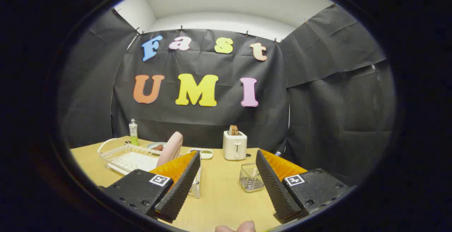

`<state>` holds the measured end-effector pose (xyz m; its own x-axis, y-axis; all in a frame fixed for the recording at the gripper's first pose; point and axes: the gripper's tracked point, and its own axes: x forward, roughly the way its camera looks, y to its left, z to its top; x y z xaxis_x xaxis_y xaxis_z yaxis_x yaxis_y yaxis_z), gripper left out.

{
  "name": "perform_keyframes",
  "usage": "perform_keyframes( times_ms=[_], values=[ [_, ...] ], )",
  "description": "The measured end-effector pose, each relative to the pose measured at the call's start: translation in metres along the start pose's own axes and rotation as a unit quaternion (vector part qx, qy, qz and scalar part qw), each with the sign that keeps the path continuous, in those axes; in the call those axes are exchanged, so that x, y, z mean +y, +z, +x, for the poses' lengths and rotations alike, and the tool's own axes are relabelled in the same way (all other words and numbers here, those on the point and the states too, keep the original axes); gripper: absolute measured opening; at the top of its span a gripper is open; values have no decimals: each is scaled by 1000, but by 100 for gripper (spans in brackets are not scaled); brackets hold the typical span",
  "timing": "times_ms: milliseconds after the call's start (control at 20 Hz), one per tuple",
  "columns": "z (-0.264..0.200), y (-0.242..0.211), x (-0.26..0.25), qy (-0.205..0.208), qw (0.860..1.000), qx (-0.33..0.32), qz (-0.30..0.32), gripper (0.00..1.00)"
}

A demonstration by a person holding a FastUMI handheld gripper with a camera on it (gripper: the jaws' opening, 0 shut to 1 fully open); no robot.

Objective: Take the plate from the dish rack, then take the spoon from the basket and place it into the plate.

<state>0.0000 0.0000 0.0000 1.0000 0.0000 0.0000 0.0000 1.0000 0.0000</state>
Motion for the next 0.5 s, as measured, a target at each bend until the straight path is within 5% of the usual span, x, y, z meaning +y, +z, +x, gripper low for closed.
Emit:
perform_keyframes(
  times_ms=[500],
  values=[
    [-1,0,5,6,1000,0,-1,100]
  ],
)
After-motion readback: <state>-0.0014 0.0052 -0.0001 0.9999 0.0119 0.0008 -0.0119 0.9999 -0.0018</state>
